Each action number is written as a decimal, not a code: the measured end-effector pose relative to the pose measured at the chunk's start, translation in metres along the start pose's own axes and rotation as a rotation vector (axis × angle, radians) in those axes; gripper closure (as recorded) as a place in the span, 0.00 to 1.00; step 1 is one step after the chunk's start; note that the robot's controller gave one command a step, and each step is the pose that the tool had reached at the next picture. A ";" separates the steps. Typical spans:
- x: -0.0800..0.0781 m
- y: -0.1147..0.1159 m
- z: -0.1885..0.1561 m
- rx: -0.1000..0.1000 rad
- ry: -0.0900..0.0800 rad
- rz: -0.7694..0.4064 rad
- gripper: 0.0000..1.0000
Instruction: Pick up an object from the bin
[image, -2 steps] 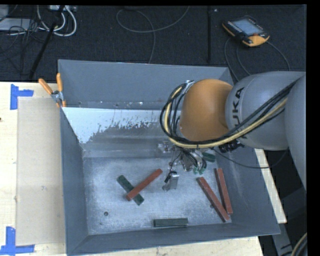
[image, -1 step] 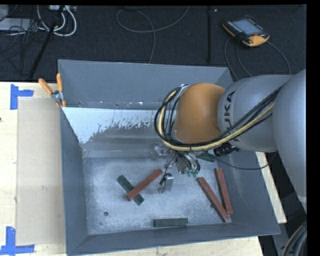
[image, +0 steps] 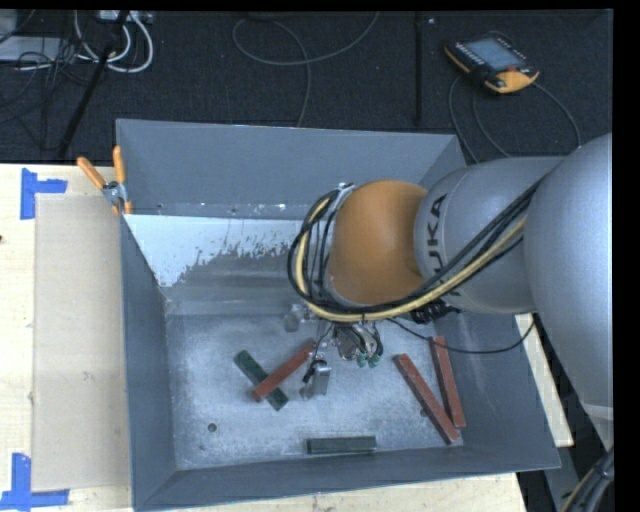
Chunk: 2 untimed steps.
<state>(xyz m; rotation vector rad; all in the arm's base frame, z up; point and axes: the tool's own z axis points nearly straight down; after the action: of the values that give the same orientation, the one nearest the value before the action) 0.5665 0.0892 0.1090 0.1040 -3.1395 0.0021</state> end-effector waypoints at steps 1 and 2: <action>0.015 0.023 0.023 -0.002 -0.002 -0.210 0.00; 0.033 0.028 0.038 -0.002 0.004 -0.347 0.00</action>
Offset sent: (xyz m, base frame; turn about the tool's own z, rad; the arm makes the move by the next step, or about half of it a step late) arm -0.0389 0.0236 -0.0390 -0.3635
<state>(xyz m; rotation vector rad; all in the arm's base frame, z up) 0.5317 0.1147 0.0706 0.6430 -3.0708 -0.0009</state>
